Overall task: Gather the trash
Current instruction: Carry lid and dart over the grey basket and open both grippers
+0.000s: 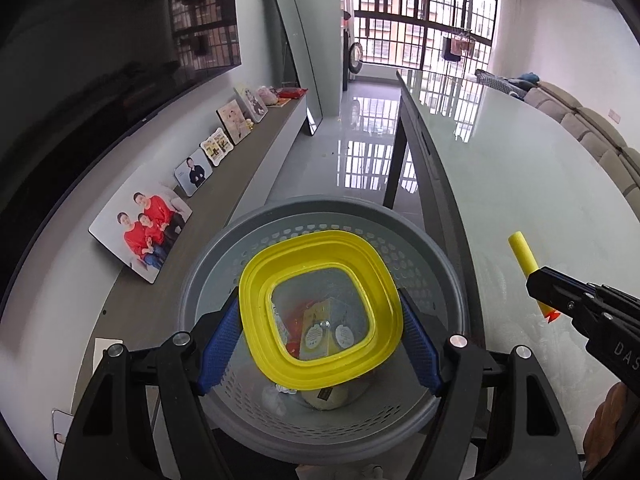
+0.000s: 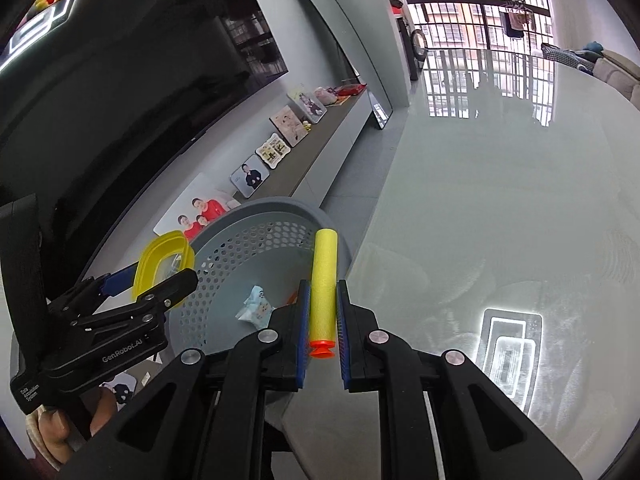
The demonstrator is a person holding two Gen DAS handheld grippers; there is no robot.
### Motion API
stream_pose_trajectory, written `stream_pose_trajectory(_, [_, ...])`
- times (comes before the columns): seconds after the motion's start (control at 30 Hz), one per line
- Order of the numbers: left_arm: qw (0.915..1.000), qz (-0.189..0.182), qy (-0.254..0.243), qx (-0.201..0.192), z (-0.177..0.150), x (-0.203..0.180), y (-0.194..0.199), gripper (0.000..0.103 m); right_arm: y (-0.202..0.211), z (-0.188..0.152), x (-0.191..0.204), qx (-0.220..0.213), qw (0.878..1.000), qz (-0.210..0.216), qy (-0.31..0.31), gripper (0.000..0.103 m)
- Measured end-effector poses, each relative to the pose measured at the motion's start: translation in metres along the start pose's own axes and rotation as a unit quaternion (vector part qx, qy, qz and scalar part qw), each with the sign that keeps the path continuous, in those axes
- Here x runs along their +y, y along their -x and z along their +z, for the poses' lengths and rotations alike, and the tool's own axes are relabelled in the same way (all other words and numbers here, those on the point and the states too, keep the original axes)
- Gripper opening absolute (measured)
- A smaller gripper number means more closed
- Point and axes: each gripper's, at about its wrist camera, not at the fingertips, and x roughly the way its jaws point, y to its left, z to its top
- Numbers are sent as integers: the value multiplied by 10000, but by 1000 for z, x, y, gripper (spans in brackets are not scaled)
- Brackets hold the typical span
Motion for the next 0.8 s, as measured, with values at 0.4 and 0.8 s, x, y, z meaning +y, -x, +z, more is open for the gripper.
stream_pose_trajectory(0.4, [9995, 205, 228, 110, -9, 34, -9, 74, -26, -5, 47, 316, 9976, 194, 579, 12])
stream_pose_trajectory(0.8, [9979, 402, 488, 108, -17, 56, -6, 92, -33, -5, 57, 187, 9974, 93, 693, 32])
